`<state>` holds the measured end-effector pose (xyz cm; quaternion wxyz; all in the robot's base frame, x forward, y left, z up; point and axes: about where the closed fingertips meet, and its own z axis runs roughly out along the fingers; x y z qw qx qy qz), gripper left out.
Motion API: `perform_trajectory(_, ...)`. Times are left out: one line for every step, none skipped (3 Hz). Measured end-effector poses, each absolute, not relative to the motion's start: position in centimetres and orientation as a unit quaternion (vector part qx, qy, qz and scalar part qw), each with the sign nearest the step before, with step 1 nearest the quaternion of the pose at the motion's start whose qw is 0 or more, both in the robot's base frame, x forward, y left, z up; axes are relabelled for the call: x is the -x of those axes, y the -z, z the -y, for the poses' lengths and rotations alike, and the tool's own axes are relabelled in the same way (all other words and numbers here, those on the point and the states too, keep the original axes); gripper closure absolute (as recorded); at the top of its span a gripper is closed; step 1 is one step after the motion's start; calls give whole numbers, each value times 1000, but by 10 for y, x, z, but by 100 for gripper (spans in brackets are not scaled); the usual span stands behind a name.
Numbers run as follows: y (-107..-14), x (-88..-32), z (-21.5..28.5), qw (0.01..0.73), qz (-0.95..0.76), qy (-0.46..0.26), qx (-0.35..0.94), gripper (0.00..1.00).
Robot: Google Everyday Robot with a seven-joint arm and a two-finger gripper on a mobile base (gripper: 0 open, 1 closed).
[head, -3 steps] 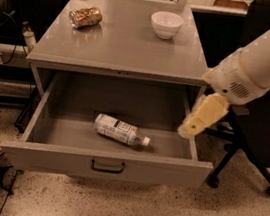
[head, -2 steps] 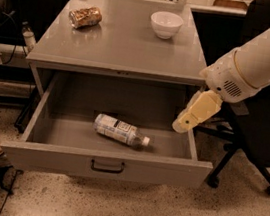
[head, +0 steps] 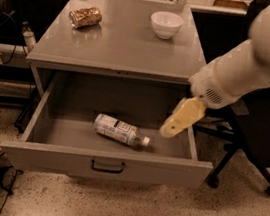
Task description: Pick blue plastic bottle from top drawer and place on counter
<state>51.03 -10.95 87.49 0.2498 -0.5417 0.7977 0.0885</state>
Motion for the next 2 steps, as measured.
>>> perform_trajectory(-812, -518, 70, 235, -802, -106, 539, 0)
perform_trajectory(-756, -539, 20, 240, -800, -122, 536, 0)
